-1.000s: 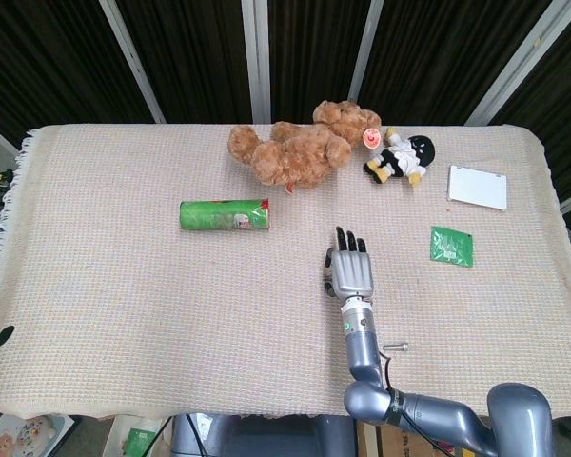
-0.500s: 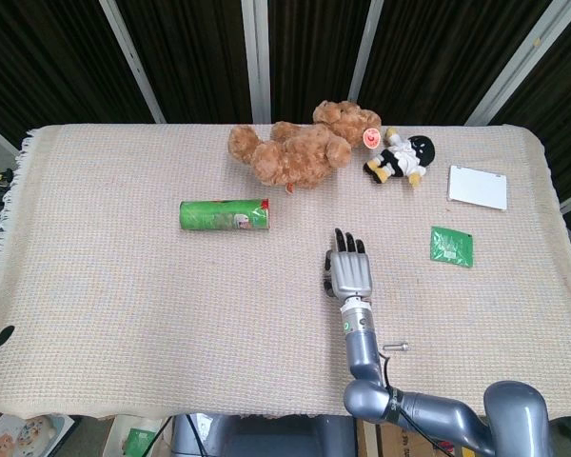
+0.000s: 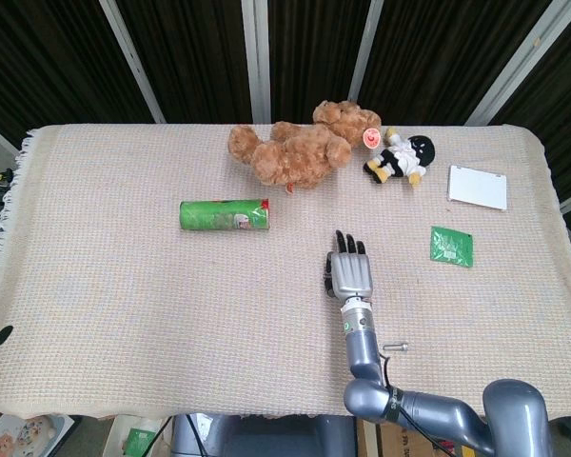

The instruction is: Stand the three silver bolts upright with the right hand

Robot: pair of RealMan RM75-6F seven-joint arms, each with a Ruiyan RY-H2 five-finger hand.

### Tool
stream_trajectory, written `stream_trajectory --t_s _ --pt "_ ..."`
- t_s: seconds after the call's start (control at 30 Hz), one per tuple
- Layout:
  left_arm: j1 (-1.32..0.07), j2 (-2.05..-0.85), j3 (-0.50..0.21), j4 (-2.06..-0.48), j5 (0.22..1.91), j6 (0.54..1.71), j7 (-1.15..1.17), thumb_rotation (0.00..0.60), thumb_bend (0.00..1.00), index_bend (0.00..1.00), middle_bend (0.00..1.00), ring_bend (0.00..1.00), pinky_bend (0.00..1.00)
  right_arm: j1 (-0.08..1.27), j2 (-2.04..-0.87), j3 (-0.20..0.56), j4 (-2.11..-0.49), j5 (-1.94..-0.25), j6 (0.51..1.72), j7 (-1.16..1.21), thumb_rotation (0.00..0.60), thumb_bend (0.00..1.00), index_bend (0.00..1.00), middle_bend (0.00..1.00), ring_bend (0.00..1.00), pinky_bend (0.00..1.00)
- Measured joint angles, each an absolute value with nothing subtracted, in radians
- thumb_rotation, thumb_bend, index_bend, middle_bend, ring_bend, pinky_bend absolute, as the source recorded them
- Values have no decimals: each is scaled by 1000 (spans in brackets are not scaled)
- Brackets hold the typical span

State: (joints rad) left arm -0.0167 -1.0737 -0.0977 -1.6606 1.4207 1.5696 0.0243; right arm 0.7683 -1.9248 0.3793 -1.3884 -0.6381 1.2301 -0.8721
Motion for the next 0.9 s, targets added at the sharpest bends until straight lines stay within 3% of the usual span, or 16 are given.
stream_trajectory --t_s 0.37,0.9 --pt "-15 -1073 -97 -1661 1423 1574 24 600 238 69 66 0 127 776 -1918 370 -1405 -622 1234 -886 600 328 603 21 39 112" --pt "-9 -1069 -97 -1662 1424 1582 17 600 238 73 66 0 133 778 -1908 372 -1434 -633 1232 -842 600 340 614 23 50 112"
